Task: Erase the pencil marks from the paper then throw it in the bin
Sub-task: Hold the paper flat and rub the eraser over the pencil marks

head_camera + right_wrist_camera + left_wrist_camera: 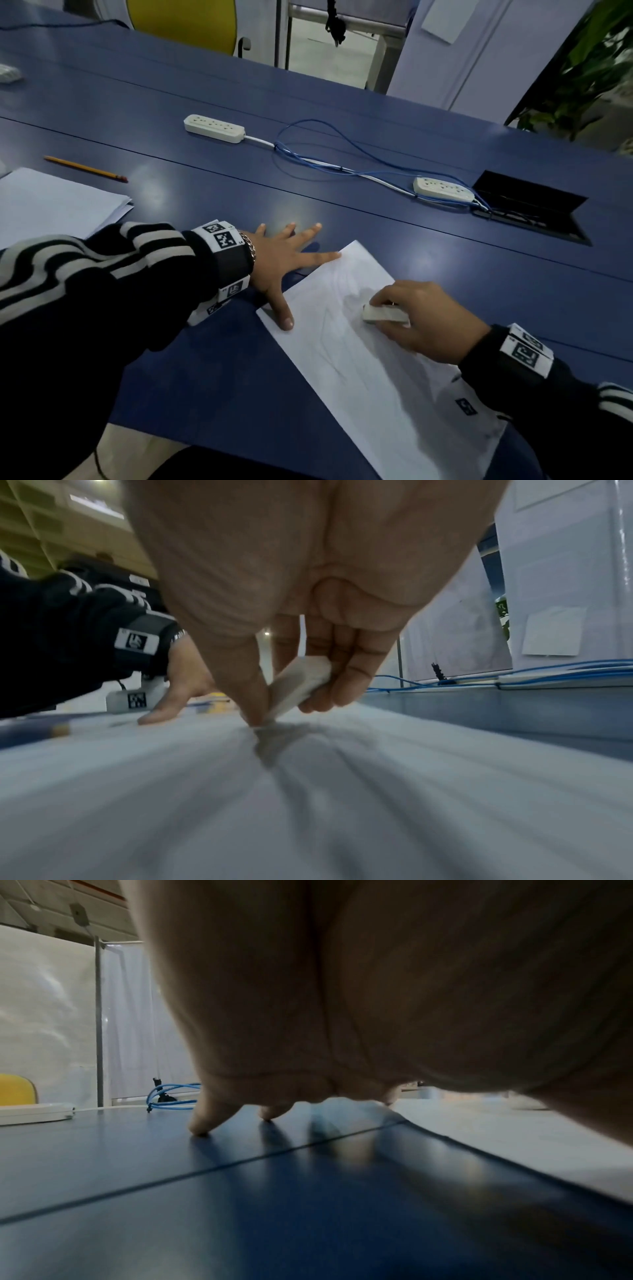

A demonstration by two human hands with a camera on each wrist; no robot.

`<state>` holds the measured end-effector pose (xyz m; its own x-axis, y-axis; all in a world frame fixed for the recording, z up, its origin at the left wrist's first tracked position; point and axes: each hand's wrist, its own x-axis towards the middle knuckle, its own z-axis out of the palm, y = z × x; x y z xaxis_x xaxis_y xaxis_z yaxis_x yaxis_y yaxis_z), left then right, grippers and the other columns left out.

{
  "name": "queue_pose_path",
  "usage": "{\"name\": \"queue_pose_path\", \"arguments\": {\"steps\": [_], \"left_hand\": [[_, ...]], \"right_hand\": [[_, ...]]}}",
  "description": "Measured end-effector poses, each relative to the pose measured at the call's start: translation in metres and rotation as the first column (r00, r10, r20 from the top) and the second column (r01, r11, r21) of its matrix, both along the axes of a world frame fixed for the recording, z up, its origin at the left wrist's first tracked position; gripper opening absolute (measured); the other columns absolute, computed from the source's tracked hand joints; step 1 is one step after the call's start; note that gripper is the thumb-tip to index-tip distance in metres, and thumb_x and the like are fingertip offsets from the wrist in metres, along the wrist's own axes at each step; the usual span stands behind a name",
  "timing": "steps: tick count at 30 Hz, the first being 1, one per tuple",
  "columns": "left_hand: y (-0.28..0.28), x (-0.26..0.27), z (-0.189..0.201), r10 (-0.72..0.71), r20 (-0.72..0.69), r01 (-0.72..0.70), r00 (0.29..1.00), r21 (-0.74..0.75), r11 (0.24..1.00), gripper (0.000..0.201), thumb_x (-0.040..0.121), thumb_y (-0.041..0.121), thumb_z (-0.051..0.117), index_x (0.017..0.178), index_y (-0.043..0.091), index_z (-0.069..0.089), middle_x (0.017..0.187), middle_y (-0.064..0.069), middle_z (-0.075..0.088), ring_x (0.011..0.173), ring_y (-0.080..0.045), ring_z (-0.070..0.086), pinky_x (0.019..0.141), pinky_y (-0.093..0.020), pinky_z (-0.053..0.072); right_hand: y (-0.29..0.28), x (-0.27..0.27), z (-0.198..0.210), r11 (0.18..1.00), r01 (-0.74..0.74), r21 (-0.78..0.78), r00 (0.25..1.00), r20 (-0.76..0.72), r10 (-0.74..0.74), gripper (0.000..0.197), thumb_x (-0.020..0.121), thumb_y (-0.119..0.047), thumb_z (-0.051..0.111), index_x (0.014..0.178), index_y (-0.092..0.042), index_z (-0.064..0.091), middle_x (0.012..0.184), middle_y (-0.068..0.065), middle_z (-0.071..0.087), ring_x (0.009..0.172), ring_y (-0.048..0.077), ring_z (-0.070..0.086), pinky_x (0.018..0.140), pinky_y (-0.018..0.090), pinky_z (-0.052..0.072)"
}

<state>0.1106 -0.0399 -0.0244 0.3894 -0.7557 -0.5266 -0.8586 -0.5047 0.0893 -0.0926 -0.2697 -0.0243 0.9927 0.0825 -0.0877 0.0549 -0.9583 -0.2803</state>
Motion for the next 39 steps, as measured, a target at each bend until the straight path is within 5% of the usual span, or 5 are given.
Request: {"name": "queue_pose_path", "arguments": {"steps": [7,13,21,32,39], "left_hand": [[-0.002,-0.018,0.002,0.002,0.03,0.004,1.0,-0.18,0.984,0.099,0.092,0.056,0.07,0.166,0.046,0.005,0.176,-0.003,-0.016,0.163,-0.031,-0.008,0.128,-0.063,0.007],[-0.001,-0.049,-0.021,0.154,0.002,-0.153,0.988,-0.091,0.984,0.136,0.063,0.104,0.051,0.167,0.037,-0.005,0.175,-0.002,-0.02,0.161,-0.034,-0.019,0.124,-0.072,-0.005],[-0.007,-0.05,-0.002,0.053,-0.073,-0.055,0.996,-0.028,0.998,0.124,0.085,0.073,0.07,0.169,0.026,-0.008,0.175,0.008,-0.02,0.162,-0.02,-0.012,0.127,-0.066,-0.004],[-0.012,-0.068,-0.014,0.15,-0.037,-0.152,0.988,-0.063,0.986,0.143,0.065,0.094,0.067,0.167,0.032,-0.011,0.175,0.012,-0.017,0.163,-0.023,-0.011,0.118,-0.081,-0.001],[-0.02,-0.073,-0.007,0.159,0.006,-0.159,0.987,0.015,0.987,0.143,0.067,0.093,0.066,0.167,0.031,-0.015,0.174,0.012,-0.021,0.163,-0.026,-0.011,0.117,-0.083,-0.001]], "right_hand": [[0.001,-0.001,-0.001,0.999,0.03,-0.042,0.999,-0.027,-0.031,0.038,0.079,-0.061,0.051,0.101,-0.033,0.065,0.094,-0.016,0.063,0.086,0.006,0.06,0.079,0.032,0.053],[0.001,0.004,0.001,0.995,0.051,-0.085,0.996,-0.065,-0.057,0.033,0.082,-0.06,0.056,0.099,-0.033,0.062,0.091,-0.015,0.062,0.086,0.008,0.058,0.079,0.034,0.052],[-0.004,0.026,0.028,0.996,0.005,-0.09,0.992,-0.124,-0.016,0.032,0.078,-0.05,0.071,0.105,-0.033,0.071,0.1,-0.013,0.07,0.093,0.009,0.061,0.083,0.025,0.047],[-0.003,0.071,0.009,0.988,0.114,-0.105,0.993,0.036,-0.111,0.03,0.082,-0.044,0.07,0.106,-0.026,0.07,0.1,-0.003,0.069,0.095,0.021,0.064,0.084,0.034,0.05],[0.01,0.062,0.007,0.973,-0.068,-0.222,0.997,0.027,0.076,0.027,0.087,-0.031,0.063,0.112,-0.022,0.068,0.106,-0.001,0.061,0.103,0.024,0.059,0.083,0.038,0.049]]}}
